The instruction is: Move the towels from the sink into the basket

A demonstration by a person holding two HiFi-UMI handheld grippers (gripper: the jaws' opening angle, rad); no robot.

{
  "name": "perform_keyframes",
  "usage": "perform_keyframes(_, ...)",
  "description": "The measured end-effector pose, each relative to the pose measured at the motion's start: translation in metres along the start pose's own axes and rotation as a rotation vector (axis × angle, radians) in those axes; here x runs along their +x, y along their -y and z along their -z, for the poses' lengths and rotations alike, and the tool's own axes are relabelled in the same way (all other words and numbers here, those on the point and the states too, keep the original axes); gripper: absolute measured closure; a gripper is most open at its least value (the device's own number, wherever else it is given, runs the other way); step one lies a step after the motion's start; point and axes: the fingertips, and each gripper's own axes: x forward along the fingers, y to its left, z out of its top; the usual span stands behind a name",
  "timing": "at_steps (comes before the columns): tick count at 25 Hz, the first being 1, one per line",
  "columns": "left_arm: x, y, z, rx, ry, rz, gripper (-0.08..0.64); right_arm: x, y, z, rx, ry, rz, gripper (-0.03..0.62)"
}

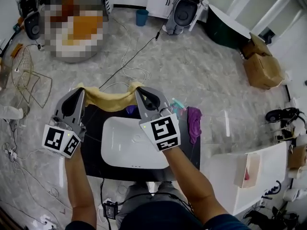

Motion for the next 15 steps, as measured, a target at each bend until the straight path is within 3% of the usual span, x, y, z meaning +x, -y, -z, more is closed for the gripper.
perform_keyframes(15,0.050,0.093,-0.056,0.043,0.070,0.204,0.554,-0.091,0.072,-0.034,0.007,0.064,0.182,0.581)
